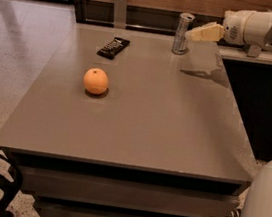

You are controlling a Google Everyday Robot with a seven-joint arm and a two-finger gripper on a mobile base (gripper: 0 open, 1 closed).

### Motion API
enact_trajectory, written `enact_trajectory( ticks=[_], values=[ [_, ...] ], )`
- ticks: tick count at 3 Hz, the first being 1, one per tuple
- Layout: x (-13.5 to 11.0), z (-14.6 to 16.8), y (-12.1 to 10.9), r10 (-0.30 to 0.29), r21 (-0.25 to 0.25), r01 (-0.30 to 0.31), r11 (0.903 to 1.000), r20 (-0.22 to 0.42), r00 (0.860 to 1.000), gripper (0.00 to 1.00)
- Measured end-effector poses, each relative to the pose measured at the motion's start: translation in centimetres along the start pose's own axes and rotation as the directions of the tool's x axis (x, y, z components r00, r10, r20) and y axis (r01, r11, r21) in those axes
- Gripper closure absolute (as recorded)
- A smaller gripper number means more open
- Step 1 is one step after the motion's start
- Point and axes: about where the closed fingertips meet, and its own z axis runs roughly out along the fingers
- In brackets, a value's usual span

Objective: Move redbull can near orange

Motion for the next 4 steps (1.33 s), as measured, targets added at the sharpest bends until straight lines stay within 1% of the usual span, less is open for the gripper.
enact_trajectory(
  ticks=[1, 2, 3, 4],
  values=[
    [-0.2, 1.6, 0.2, 0.023, -0.019, -0.022, 0.9996, 0.030, 0.999, 0.00],
    [-0.2, 1.9, 0.1, 0.026, -0.021, -0.025, 0.9995, 0.034, 0.999, 0.00],
    [0.8, 3.0, 0.2, 0.059, -0.030, -0.057, 0.9979, 0.041, 0.997, 0.00],
    [1.4, 5.3, 0.3, 0.069, -0.058, -0.066, 0.9961, 0.056, 0.996, 0.00]
  ],
)
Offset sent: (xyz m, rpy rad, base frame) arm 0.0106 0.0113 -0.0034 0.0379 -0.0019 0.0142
